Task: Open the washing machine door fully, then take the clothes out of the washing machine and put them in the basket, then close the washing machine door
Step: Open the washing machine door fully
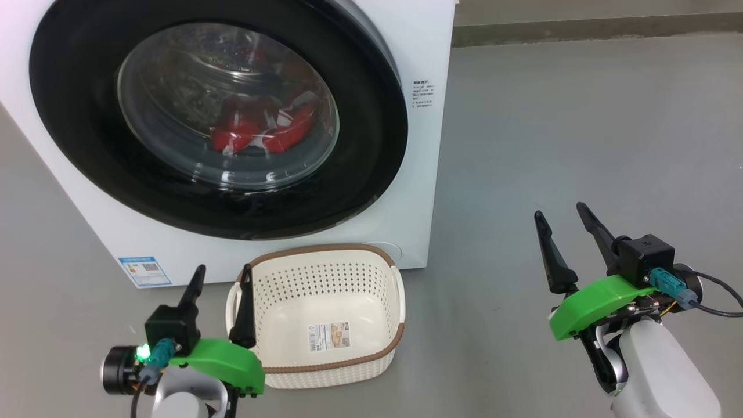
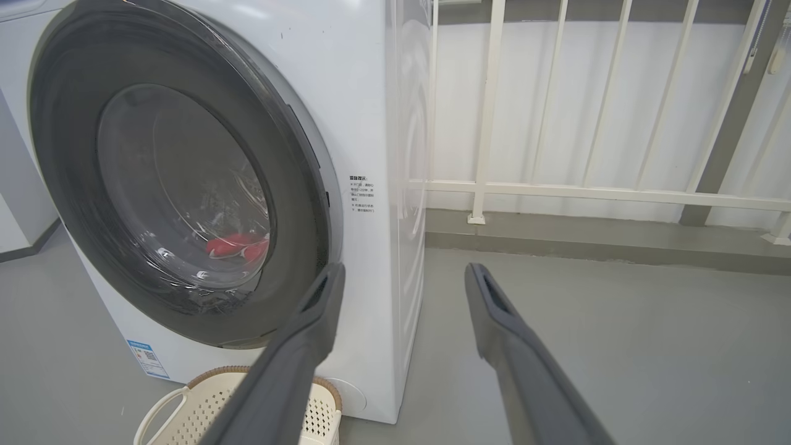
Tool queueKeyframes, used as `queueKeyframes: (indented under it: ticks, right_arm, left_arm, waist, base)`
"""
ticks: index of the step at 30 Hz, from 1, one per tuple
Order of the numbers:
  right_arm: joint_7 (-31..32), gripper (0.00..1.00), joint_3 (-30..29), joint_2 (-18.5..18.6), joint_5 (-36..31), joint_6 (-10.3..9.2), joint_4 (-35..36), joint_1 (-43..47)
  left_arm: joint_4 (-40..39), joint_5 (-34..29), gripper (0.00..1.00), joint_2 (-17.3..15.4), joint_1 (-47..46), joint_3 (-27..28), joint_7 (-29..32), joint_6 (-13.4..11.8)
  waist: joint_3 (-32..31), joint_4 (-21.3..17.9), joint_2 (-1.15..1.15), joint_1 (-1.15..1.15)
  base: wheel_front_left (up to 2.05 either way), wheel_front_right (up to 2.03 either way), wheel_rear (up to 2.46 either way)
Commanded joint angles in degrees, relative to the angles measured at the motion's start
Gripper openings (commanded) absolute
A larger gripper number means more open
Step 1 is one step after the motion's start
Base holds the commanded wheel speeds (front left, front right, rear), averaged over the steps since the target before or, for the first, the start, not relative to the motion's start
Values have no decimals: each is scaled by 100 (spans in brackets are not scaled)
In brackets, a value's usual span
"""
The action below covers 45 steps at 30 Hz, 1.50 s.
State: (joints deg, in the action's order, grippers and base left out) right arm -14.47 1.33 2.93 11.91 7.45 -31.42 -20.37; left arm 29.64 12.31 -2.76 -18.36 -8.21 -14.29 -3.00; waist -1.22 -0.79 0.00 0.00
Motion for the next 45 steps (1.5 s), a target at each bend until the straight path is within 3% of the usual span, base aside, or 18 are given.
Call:
queueKeyframes:
  ticks: [1, 16, 17, 19, 20, 27, 37, 45]
  right_arm:
    - [-52, 100, 114, -5, -105, 3, 124, -240]
    - [-52, 99, -19, -5, -126, 3, 209, -247]
    - [-52, 49, -32, -5, -134, 3, 202, -260]
    - [-52, 20, -61, -5, -128, 3, 177, -296]
    - [-52, 0, -93, -5, -74, 3, 135, -314]
    - [-52, 0, -209, -5, 643, 3, -99, -685]
    - [43, 0, 68, -5, 3040, 3, -606, -1591]
    - [678, 0, 93, -5, 4175, 3, -792, -2477]
  left_arm:
    - [-93, 67, 100, -79, -219, 196, -71, 24]
    - [-273, 114, 100, -57, -221, 77, -71, 39]
    - [-310, 114, 100, -54, -215, 53, -71, 33]
    - [-401, 144, 100, -49, -204, 8, -71, 48]
    - [-443, 158, 100, -46, -199, -36, -71, 80]
    - [-796, 210, 100, -33, -180, -284, -38, 126]
    - [-1365, 216, 100, -51, -265, -397, -26, 54]
    - [-1702, 188, 100, -129, -420, -358, -30, -41]
  waist:
    - [3, 8, 0, 0]
    - [93, 114, 0, 0]
    - [102, 129, 0, 0]
    - [128, 161, 0, 0]
    - [145, 180, 0, 0]
    - [394, 270, 0, 0]
    - [963, 342, 0, 0]
    - [1570, 410, 0, 0]
  base:
    - [0, 0, 0]
    - [0, 0, 0]
    - [0, 0, 0]
    - [0, 0, 0]
    - [0, 0, 0]
    - [0, 0, 0]
    - [0, 0, 0]
    - [0, 0, 0]
